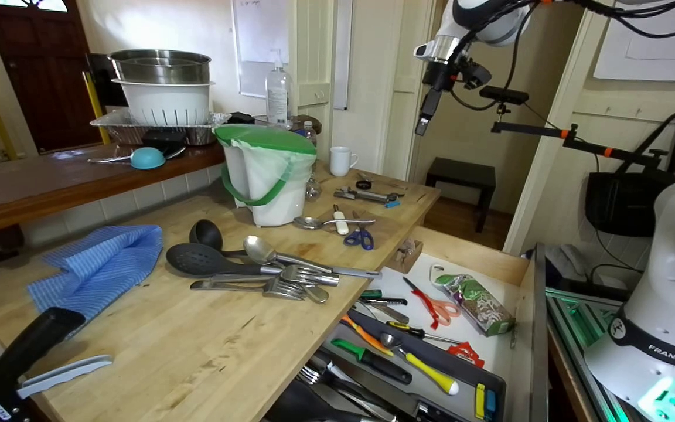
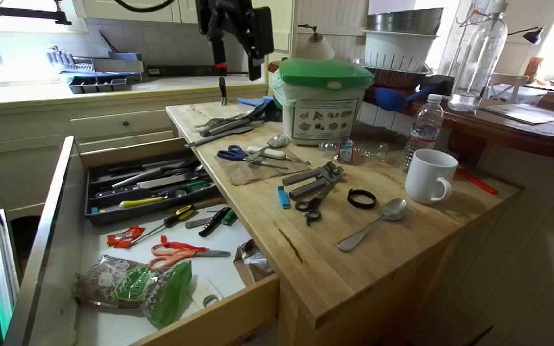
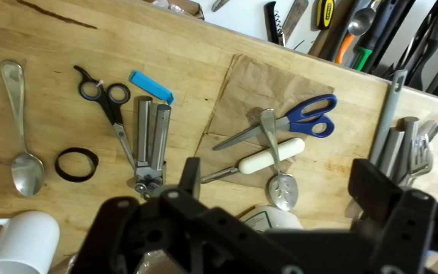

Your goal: Put the black pair of scissors in the open drawer.

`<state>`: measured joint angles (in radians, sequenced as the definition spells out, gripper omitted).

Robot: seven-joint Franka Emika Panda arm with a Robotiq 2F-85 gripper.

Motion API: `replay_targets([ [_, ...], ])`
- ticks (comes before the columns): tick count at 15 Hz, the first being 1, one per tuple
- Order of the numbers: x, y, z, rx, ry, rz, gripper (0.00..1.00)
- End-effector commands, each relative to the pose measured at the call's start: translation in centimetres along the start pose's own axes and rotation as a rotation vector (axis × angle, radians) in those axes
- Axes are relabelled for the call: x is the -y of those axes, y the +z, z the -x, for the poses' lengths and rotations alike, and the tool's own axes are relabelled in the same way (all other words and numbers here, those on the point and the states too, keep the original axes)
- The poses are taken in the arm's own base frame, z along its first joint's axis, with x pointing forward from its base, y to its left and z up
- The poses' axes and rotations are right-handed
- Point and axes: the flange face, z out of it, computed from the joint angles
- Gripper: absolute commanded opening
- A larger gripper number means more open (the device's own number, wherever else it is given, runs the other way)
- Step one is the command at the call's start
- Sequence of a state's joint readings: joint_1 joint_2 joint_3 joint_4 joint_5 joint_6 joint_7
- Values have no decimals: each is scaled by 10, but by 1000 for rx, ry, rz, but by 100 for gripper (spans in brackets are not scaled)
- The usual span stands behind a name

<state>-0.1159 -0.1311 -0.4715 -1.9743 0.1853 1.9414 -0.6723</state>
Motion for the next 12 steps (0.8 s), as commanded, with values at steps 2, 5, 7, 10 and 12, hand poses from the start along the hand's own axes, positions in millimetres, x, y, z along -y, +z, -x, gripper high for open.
replay_targets([
  [2, -46, 45, -46, 62, 75, 7, 100],
  [5, -78, 71, -64, 128, 76, 50, 100],
  [7, -98, 88, -71, 177, 64, 58, 100],
  [10, -130, 108, -66, 238, 86, 62, 100],
  [12, -148, 118, -56, 265, 117, 71, 100],
])
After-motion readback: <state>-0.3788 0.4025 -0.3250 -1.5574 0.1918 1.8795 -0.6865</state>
